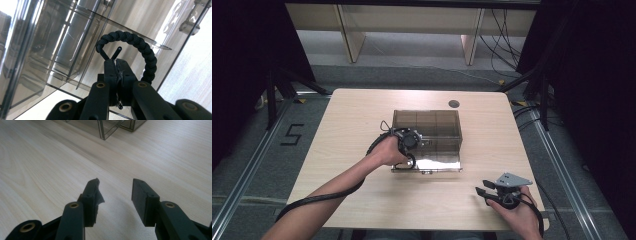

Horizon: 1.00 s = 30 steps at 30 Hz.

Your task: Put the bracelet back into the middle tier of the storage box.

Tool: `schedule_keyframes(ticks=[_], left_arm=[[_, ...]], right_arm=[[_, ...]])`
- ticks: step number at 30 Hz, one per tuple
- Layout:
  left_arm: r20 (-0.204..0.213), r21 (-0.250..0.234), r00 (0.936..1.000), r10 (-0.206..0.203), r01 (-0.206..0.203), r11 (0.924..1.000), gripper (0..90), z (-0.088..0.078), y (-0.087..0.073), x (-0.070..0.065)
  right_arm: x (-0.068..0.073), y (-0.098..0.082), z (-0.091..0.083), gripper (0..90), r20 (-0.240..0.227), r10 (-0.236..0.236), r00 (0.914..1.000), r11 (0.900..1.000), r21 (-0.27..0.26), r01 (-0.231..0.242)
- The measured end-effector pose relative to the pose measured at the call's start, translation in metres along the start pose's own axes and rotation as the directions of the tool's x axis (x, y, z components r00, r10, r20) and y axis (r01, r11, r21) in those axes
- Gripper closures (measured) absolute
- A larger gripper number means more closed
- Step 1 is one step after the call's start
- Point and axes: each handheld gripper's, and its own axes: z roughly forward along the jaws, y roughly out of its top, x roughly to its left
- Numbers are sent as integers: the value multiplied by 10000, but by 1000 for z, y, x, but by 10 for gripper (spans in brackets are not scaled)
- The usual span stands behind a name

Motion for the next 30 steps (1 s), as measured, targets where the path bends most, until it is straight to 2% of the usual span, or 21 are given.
schedule_keyframes(ticks=[7, 12, 13, 16, 21, 23, 29, 30], left_arm=[[-122, -22, 9999, 1, -2, 10000, 890, 0, 1, -1], [-56, -108, 10000, -75, 75, 9999, 891, -1, -1, -1], [-39, -117, 10000, -85, 85, 9999, 890, -2, -2, -1], [26, -175, 9999, -144, 144, 9997, 890, -4, -4, -1], [-61, -387, 9997, -253, 251, 9989, 895, -12, -8, -1], [-123, -439, 9997, -233, 227, 9988, 896, -15, -9, -2], [16, -584, 9997, -263, 264, 9979, 896, -22, -17, -4], [124, -797, 9994, -331, 340, 9962, 894, -24, -21, -4]], right_arm=[[0, 0, 0, 579, -34, -28, 10000, 10000, 3, 28], [0, 0, 0, 578, -37, -22, 10000, 10000, -2, 22], [0, 0, 0, 578, -8, -130, 9999, 9999, -29, 130], [0, 0, 0, 578, -15, -67, 10000, 10000, -31, 67], [0, 0, 0, 576, -12, -15, 10000, 10000, -11, 15], [0, 0, 0, 575, 3, -147, 9999, 9999, -21, 147], [1, 0, 1, 573, 9, -129, 9999, 9999, -25, 129], [1, 0, 1, 573, 16, -134, 9999, 9999, -23, 134]])
